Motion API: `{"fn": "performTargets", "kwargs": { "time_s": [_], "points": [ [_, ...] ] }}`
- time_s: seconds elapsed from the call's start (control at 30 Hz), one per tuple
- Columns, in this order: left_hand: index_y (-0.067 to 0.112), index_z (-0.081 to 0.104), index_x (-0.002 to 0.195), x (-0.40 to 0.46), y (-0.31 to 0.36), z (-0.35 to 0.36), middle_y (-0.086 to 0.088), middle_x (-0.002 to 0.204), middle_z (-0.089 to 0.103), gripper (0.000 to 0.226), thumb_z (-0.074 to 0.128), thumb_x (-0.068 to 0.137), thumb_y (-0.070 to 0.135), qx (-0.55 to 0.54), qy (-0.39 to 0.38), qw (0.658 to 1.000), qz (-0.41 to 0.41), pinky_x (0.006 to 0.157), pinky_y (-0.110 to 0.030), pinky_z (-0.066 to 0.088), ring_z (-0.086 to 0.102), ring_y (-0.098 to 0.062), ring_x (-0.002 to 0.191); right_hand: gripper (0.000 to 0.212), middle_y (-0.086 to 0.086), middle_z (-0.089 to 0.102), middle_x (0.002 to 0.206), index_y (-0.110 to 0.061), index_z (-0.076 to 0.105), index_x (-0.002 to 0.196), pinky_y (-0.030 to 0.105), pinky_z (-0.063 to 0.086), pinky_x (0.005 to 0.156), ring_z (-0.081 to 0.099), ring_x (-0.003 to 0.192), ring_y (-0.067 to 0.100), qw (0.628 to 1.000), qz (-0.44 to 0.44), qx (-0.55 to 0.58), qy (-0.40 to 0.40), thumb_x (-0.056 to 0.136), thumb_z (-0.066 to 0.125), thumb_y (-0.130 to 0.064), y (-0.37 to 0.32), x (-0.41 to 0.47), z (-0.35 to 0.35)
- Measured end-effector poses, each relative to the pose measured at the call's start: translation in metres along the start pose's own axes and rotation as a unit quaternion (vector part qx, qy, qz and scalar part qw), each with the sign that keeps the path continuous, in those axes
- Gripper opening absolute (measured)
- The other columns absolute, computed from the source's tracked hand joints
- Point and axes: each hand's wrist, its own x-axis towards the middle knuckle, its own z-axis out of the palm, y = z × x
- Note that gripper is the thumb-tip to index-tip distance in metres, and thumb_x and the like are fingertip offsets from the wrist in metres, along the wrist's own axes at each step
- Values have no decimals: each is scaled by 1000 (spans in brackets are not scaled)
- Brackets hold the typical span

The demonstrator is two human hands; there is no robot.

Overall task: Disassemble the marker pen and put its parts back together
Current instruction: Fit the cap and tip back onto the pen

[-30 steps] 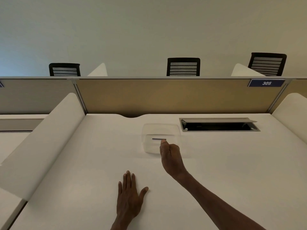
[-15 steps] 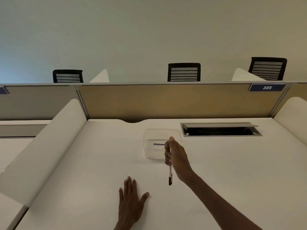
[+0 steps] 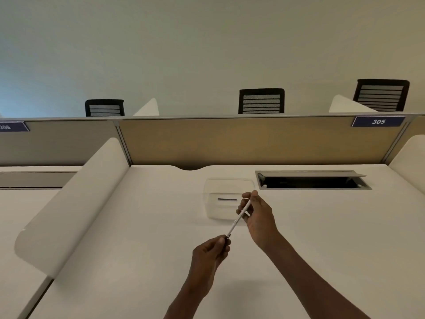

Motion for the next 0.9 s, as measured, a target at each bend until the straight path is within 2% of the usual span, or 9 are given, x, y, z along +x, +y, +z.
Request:
{"fn": "performTargets", "kwargs": {
  "time_s": [0.1,0.17,0.23,0.3,0.4,0.47,0.6,0.73,0.9],
  "points": [
    [-1,76,98,4,3,-5,-18,90,73,16,64,92,8,-48,57,997,19,73,-22,57,69,-19,80,29,14,74,86,-3,73,93,34,56,73,69,77,21,993,7,-116,-22,100,51,-22,-8,-1,-14],
    [-7,72,99,10,8,-11,-18,85,72,16,65,90,4,-81,109,990,31,70,-22,58,69,-19,77,21,23,74,92,4,74,94,31,59,69,71,76,25,988,31,-148,-40,94,60,-13,-14,-1,-28],
    [-9,69,102,16,16,-17,-16,85,72,17,65,90,3,-116,146,982,41,71,-23,59,69,-20,78,16,27,73,91,9,72,97,27,60,67,72,73,27,978,58,-186,-75,89,66,-4,-18,-4,-41],
    [-7,68,106,22,24,-20,-15,89,73,18,65,90,3,-143,161,975,46,78,-27,56,69,-21,83,14,27,74,88,7,73,96,26,59,66,73,72,27,957,87,-252,-115,84,70,-1,-18,-9,-50],
    [-6,65,111,30,34,-18,-16,96,73,22,63,90,-1,-177,158,970,44,92,-35,51,69,-24,92,15,21,75,84,3,75,93,29,58,66,72,71,27,925,97,-334,-153,78,76,-2,-10,-16,-55],
    [-5,63,115,33,37,-14,-17,101,72,24,60,92,-3,-181,151,971,46,94,-36,49,69,-24,96,13,16,76,79,-2,77,88,27,57,64,71,68,23,908,86,-379,-160,75,76,-3,-4,-22,-56],
    [-2,62,118,36,36,-9,-13,101,72,25,54,95,-4,-147,126,980,46,89,-34,50,67,-22,95,7,6,77,74,-11,79,77,20,49,57,64,60,9,870,51,-456,-181,73,74,-13,10,-32,-51],
    [-6,64,114,38,32,-5,-14,100,72,22,50,97,-4,-103,104,988,52,87,-33,52,65,-22,92,7,5,75,68,-12,79,76,20,50,55,65,56,12,870,58,-453,-188,69,77,-14,23,-42,-47],
    [-6,73,92,27,13,6,-20,88,74,12,64,90,0,27,72,996,40,80,-34,60,70,-23,82,3,10,74,66,-9,78,72,27,57,58,69,57,18,887,52,-435,-143,72,79,-11,43,-51,-44]
  ]
}}
